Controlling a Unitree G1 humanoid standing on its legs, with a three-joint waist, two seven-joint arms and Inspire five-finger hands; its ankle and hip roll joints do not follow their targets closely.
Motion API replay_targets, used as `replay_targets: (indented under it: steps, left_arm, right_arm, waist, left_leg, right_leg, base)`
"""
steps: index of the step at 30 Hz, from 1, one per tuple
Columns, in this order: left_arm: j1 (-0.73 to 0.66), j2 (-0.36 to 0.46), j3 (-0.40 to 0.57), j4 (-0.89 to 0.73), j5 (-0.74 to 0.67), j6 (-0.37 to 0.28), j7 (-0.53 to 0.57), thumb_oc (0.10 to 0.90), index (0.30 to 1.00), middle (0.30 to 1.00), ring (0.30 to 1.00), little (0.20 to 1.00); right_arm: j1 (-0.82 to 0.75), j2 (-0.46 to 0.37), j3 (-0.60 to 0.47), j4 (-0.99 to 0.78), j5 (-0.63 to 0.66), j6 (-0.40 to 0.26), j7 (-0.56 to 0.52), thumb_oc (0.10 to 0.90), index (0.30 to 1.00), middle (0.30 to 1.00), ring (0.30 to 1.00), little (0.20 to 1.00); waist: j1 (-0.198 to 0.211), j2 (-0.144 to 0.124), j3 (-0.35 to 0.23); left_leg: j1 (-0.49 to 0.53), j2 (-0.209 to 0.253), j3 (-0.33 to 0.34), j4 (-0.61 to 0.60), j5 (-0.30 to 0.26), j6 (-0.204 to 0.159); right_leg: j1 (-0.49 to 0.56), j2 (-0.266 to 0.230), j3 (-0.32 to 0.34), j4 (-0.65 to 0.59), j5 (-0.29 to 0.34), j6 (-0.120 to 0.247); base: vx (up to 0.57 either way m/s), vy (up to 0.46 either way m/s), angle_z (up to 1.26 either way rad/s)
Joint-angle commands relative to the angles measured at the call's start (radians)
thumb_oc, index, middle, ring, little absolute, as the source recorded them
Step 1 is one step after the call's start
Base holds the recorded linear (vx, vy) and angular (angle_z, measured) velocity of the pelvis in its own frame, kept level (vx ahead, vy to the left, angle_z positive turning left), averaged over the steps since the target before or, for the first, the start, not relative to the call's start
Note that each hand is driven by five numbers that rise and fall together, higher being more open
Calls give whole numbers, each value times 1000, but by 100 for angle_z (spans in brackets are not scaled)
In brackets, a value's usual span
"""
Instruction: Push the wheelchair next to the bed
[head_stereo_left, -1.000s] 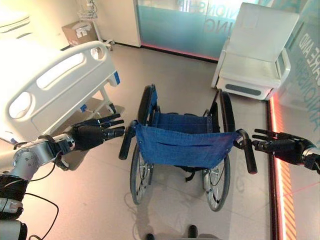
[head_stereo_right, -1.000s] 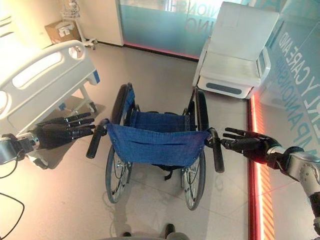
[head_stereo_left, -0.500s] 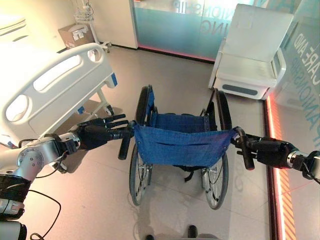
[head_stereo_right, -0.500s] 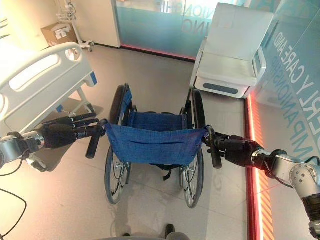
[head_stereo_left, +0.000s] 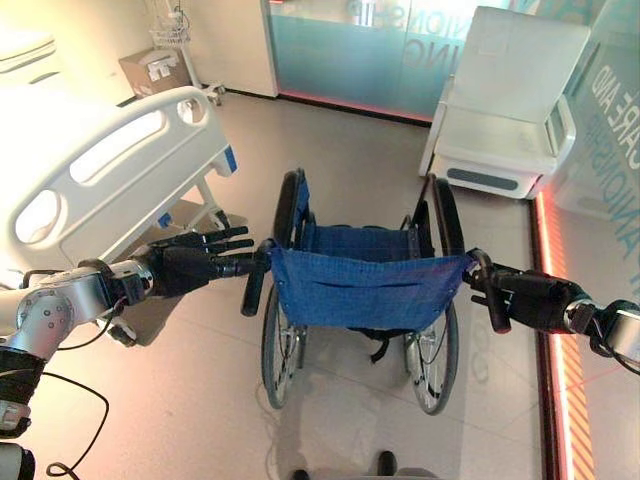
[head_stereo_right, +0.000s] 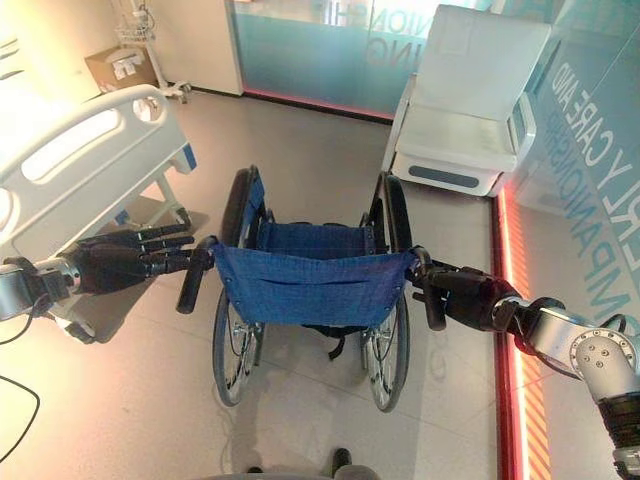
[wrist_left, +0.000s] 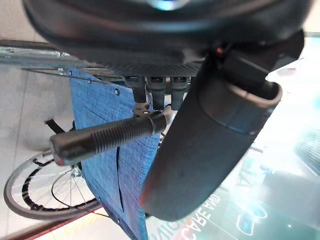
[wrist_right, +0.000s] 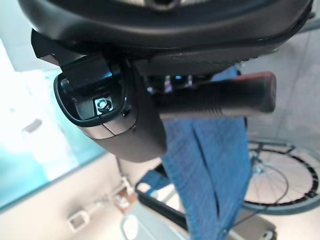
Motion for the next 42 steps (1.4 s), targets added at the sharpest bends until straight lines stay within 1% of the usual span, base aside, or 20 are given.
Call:
replay_targets:
  steps: [1, 3, 14, 19, 23, 25, 26, 29, 30, 32, 34, 38, 42]
  left_arm:
    - [-46, 95, 61, -17, -83, -55, -26, 800, 900, 900, 900, 900]
    - [-46, 96, 65, -7, -79, -58, -31, 800, 900, 900, 900, 900]
    - [-55, 78, 71, 28, -51, -79, -38, 800, 900, 900, 900, 900]
    - [-59, 75, 70, 36, -44, -83, -37, 800, 900, 900, 900, 900]
    - [-67, 66, 70, 54, -23, -85, -47, 800, 900, 900, 900, 900]
    - [-73, 64, 64, 55, -24, -88, -42, 800, 900, 900, 900, 900]
    - [-78, 60, 62, 60, -19, -90, -44, 800, 900, 900, 900, 900]
    - [-87, 56, 59, 65, -14, -87, -46, 800, 900, 900, 900, 900]
    - [-96, 53, 53, 73, -12, -88, -48, 800, 900, 900, 900, 900]
    - [-110, 51, 45, 78, -7, -86, -42, 800, 900, 900, 900, 900]
    - [-113, 48, 42, 81, -5, -87, -41, 800, 900, 900, 900, 900]
    - [-114, 41, 44, 79, -1, -89, -30, 800, 900, 900, 900, 900]
    - [-90, 28, 53, 52, 5, -102, -12, 800, 900, 900, 900, 900]
  right_arm:
    - [-88, -23, -100, -127, 83, -159, 60, 800, 900, 900, 900, 900]
    - [-91, -28, -105, -125, 79, -180, 52, 800, 900, 900, 900, 900]
    - [-90, -15, -111, -123, 41, -192, 72, 800, 900, 900, 900, 900]
    - [-94, -14, -112, -127, 36, -221, 43, 800, 900, 900, 900, 900]
    - [-101, -10, -118, -121, 28, -224, 37, 800, 900, 900, 900, 900]
    - [-104, -11, -115, -120, 22, -241, 30, 800, 900, 900, 900, 900]
    - [-108, -5, -116, -117, 18, -263, 15, 800, 900, 900, 900, 900]
    - [-116, 0, -121, -115, 8, -288, -4, 800, 900, 900, 900, 900]
    - [-119, 3, -124, -112, -2, -310, -17, 800, 900, 900, 900, 900]
    - [-129, 7, -129, -110, -5, -313, -20, 800, 900, 900, 900, 900]
    - [-132, 4, -132, -111, -1, -304, -15, 800, 900, 900, 900, 900]
    - [-128, 15, -127, -115, -3, -265, 27, 800, 900, 900, 900, 900]
    - [-104, 12, -102, -144, -41, -159, 130, 800, 900, 900, 900, 900]
  waist:
    - [36, 8, -93]
    - [35, 8, -92]
    - [27, 8, -93]
    - [25, 9, -91]
    - [21, 9, -90]
    - [20, 9, -89]
    - [20, 9, -87]
    - [19, 9, -87]
    - [18, 9, -87]
    - [16, 9, -87]
    - [15, 9, -88]
    - [15, 8, -86]
    - [17, 5, -83]
  left_leg:
    - [-16, -63, 28, 4, -28, 3]
    - [-15, -64, 29, 4, -28, 4]
    - [-18, -72, 30, 4, -31, 9]
    - [-18, -75, 32, 4, -32, 12]
    - [-19, -77, 35, 4, -33, 14]
    - [-19, -77, 37, 4, -33, 14]
    - [-18, -77, 39, 4, -34, 15]
    - [-17, -77, 41, 4, -35, 16]
    - [-17, -78, 42, 4, -36, 17]
    - [-17, -79, 42, 4, -38, 17]
    - [-17, -80, 42, 4, -37, 18]
    - [-16, -81, 42, 4, -39, 21]
    - [-19, -83, 39, 4, -38, 22]
  right_leg:
    - [48, -19, -59, 1, 3, 39]
    - [48, -20, -59, 1, 4, 39]
    - [39, -24, -44, 1, 10, 43]
    - [35, -27, -36, 1, 14, 46]
    - [30, -29, -30, 1, 17, 49]
    - [29, -30, -29, 1, 18, 50]
    - [28, -32, -30, 1, 19, 50]
    - [28, -34, -29, 1, 20, 52]
    - [28, -35, -28, 1, 21, 53]
    - [26, -36, -26, 1, 22, 54]
    - [25, -37, -25, 1, 23, 55]
    - [24, -38, -24, 1, 25, 56]
    - [21, -41, -23, 1, 29, 58]
  base:
    - [0, 0, 0]
    - [0, 0, 0]
    - [0, 0, 0]
    - [0, 0, 0]
    - [-9, 11, -2]
    - [-15, 18, -3]
    - [0, 0, 0]
    - [-5, 5, -1]
    - [0, 0, 0]
    - [-13, 14, -5]
    - [-8, 14, -12]
    - [0, 5, -4]
    - [0, 0, 0]
